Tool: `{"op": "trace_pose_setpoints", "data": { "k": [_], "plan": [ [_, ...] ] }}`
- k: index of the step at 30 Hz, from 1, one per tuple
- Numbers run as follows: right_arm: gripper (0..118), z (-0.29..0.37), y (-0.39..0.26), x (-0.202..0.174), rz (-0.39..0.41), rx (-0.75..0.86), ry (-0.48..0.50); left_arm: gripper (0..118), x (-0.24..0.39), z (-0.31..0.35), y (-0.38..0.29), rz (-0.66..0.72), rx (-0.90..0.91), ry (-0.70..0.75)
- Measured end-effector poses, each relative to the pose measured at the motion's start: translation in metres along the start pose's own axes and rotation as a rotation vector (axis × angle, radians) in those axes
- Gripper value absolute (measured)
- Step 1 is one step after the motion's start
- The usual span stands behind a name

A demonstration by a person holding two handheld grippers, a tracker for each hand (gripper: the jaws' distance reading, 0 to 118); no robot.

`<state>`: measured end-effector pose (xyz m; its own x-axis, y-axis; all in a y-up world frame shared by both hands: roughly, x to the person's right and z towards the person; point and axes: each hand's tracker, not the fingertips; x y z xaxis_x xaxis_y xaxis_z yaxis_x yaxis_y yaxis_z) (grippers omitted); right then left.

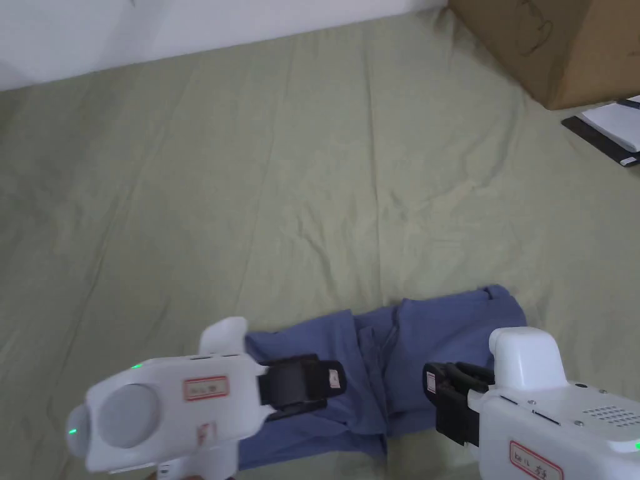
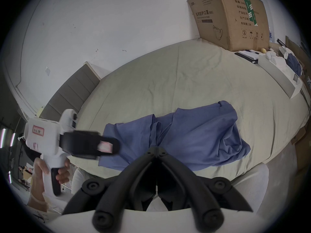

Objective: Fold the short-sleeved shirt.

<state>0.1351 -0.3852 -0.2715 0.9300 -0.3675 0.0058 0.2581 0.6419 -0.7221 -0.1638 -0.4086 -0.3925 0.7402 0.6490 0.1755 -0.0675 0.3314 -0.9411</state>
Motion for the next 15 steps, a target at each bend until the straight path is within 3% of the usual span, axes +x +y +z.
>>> {"op": "trace_pose_setpoints", "data": {
  "k": [1,2,9,13,15],
  "plan": [
    [0,-0.001,0.001,-0.002,0.006,-0.004,0.001,112,-0.011,0.009,0.001,0.022,0.028,0.004],
    [0,-0.001,0.001,-0.004,0.014,-0.008,0.001,115,-0.025,0.02,0.004,0.043,0.06,0.006],
    [0,-0.015,0.003,-0.026,0.07,-0.052,0.006,115,-0.135,0.053,-0.001,0.326,0.118,-0.071],
    [0,-0.018,0.005,-0.043,0.105,-0.06,0.006,114,-0.163,0.033,-0.008,0.343,0.04,-0.133],
    [0,-0.019,0.007,-0.05,0.119,-0.067,0.011,114,-0.176,0.021,-0.007,0.356,0.056,-0.24]
  ]
}}
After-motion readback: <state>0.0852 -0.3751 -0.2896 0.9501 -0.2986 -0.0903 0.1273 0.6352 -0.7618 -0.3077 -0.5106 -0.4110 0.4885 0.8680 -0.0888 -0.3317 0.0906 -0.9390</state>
